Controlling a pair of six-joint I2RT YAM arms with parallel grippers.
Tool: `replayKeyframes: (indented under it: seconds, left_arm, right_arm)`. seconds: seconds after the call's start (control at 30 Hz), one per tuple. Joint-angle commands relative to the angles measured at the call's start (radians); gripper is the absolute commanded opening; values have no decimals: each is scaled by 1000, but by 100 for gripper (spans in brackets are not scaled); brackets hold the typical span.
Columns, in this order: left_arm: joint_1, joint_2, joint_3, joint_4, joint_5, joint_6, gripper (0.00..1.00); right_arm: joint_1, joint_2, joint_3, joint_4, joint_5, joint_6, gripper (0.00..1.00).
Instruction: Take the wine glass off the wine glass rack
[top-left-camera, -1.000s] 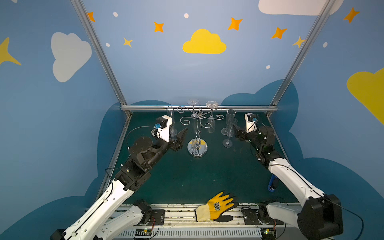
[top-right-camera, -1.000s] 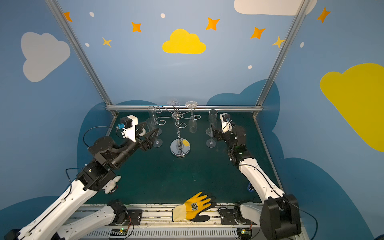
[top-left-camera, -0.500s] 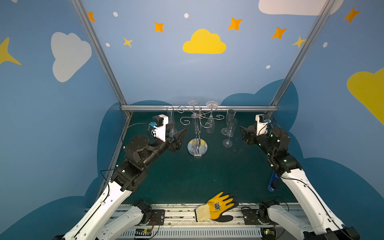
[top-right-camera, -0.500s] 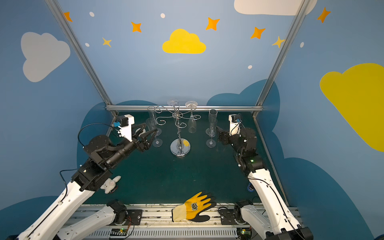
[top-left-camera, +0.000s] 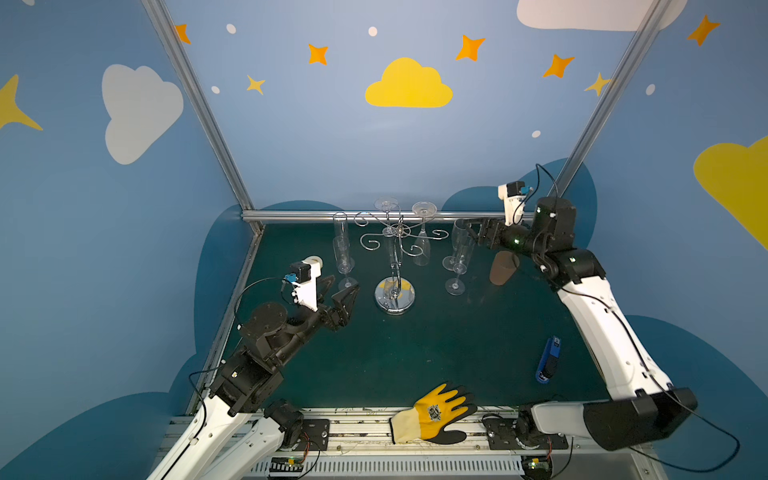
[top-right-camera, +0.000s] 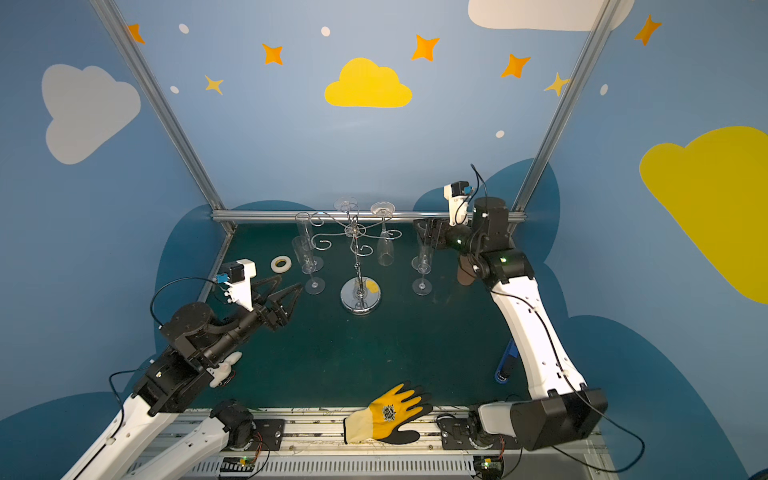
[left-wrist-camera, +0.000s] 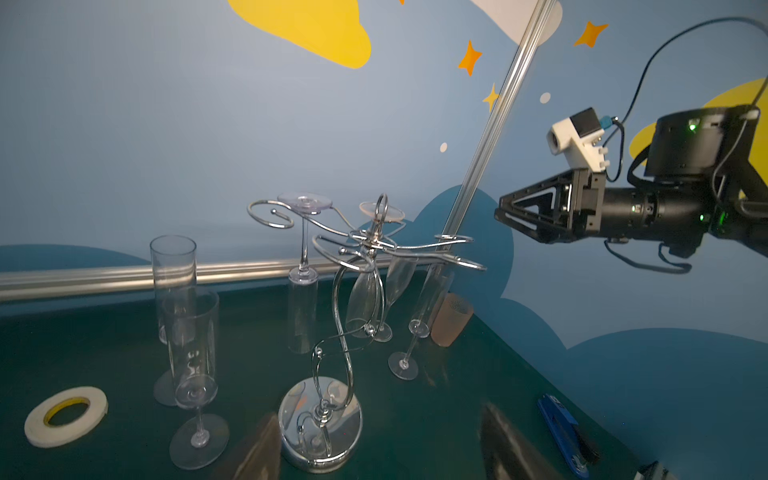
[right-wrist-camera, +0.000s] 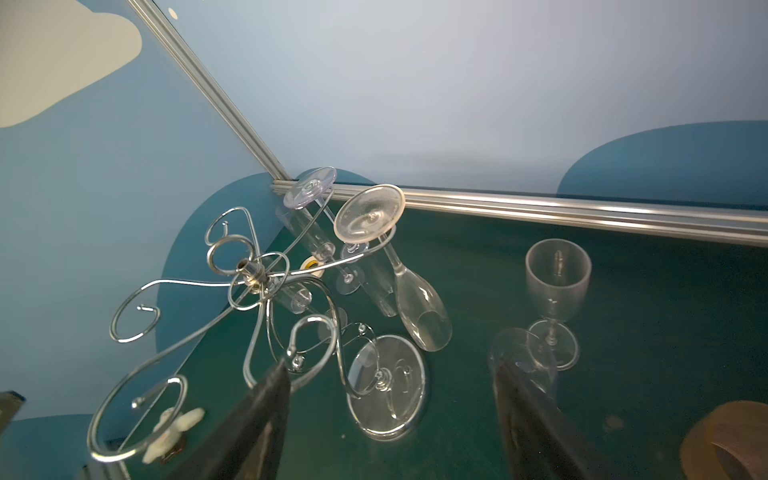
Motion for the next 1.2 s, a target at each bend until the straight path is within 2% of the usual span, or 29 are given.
replayKeyframes:
  seconds: [0.0,0.3,0.53,0.83,1.17]
  left_arm:
    - [3,-21,-28,-4,-1,-49,74]
    - [3,-71,-129,10,13,-123,75]
    - [3,-130,-186,13,34,-198,75]
    - [3,-214,-243,-2,37,-266,74]
    - [3,-195,-238,6,55,-276,74]
  right_arm:
    - [1,89,112,-126,-78,43,74]
    - [0,451,540,-318,-242,45,63]
    - [0,652,767,-341,-315,113,58]
    - [-3,756,827,-246,-424,232,53]
    - [4,793,826,-185,-488,288,43]
